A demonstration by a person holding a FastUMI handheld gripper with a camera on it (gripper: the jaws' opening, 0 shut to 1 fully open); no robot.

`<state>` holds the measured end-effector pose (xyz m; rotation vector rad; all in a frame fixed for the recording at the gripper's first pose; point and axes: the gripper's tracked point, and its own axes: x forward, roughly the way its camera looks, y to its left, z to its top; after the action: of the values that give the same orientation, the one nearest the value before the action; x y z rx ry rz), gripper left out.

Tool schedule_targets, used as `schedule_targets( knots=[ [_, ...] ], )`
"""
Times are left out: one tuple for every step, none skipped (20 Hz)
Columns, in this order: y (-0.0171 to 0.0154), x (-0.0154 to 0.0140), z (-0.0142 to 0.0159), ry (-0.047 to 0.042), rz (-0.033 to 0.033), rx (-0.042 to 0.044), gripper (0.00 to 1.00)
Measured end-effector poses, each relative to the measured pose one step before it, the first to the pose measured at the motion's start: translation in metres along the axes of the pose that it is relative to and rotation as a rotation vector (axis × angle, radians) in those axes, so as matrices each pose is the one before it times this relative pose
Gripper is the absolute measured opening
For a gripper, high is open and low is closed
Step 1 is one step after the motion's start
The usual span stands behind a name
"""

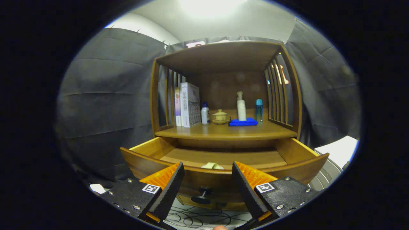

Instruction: Pull open the drawer, take out the items inside it, and place them on the countertop above the cabinet.

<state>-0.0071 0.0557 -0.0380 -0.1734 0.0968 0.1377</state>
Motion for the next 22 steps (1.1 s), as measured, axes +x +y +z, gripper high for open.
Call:
schedule_targets(
  knots=[
    [-0.00498,0.00447,0.00226,-0.00243,-0.01123,-0.00873,0.94],
    [-0.00193,0.00387,0.00248,0.00100,-0.00383,0.01070,0.94],
    [-0.00066,0.00694,0.00149,0.00547,-0.00366,0.01754,0.94],
    [-0.00412,0.00699,0.00409,0.00420,-0.00690,0.01132,0.94],
    [-0.00461,0.00938,0.00458,0.00197,-0.00545,-0.00008,0.94],
    [-0.00615,0.00968,0.00443,0.00731,-0.00991,-0.00453,0.94],
    [-0.00446,0.01053,0.00124,0.01806,-0.00381,-0.00415,0.94],
    [-0.00198,0.01076,0.00001,0.02812,0.00351,0.00097,0.94],
    [-0.00052,0.00979,-0.00028,0.03185,0.00560,0.01071,0.94],
    [-0.00079,0.00905,0.00249,0.02066,0.00680,0.01590,0.94],
    [-0.00110,0.01045,0.00262,0.01668,-0.00081,0.01205,0.94],
    [-0.00054,0.00970,-0.00015,0.02442,-0.00123,0.00341,0.94],
    [0.00022,0.00885,-0.00319,0.03148,0.00444,0.00084,0.94],
    [0.00427,0.00751,-0.00489,0.03932,0.01314,0.00501,0.94],
    [0.00628,0.00620,-0.00653,0.04494,0.01851,0.00761,0.93],
    [0.00602,0.00603,-0.00655,0.04110,0.01846,0.00711,0.93],
    [0.00418,0.00538,-0.00536,0.03765,0.01547,0.00238,0.94],
    [0.00213,0.00483,-0.00598,0.02955,0.00422,-0.00912,0.93],
    [0.00025,0.00385,-0.00508,0.02791,0.00006,-0.01366,0.93],
    [0.00113,0.00254,-0.00404,0.02119,-0.00006,-0.01107,0.93],
    [0.00156,0.00440,-0.00440,0.02047,-0.00024,-0.01179,0.93],
    [-0.00004,0.00337,-0.00427,0.01999,-0.00149,-0.00636,0.93]
  ],
)
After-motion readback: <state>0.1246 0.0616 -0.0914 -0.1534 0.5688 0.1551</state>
